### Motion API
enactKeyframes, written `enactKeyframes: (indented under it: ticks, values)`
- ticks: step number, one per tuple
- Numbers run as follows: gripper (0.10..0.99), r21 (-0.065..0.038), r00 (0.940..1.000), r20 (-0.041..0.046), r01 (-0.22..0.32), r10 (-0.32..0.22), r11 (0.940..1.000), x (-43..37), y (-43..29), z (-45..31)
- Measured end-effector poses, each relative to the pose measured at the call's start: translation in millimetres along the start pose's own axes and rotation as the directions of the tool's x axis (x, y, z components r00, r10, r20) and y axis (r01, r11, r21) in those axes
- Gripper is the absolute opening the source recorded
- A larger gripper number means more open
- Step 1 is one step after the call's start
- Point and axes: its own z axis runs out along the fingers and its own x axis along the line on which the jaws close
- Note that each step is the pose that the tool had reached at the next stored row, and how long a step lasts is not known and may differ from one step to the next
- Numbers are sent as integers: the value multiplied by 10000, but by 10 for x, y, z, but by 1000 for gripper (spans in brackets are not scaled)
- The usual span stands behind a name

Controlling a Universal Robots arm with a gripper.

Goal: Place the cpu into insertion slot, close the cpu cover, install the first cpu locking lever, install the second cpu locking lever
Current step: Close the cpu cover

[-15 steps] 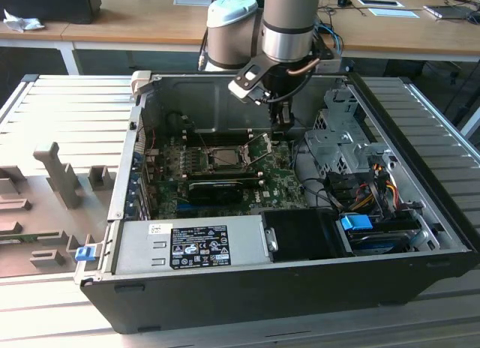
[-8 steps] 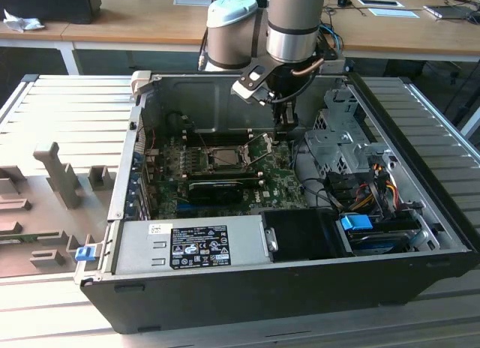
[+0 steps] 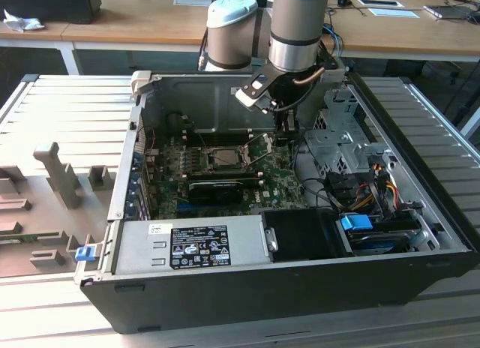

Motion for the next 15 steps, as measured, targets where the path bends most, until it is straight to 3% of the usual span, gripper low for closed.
enactKeyframes:
  ticks: [2, 4, 7, 10, 15]
  values:
    - [106, 420, 10000, 10, -2, 2, 9991, 0, 0, 0]
    - [106, 686, 10000, 19, -4, 3, 9976, 1, 1, -22]
    - [106, 811, 10000, 22, -7, 5, 9967, 1, -3, -66]
    - [106, 844, 10000, 13, -5, 4, 9964, 1, -31, -88]
    - [106, 845, 10000, 11, -4, 3, 9964, -4, -172, -97]
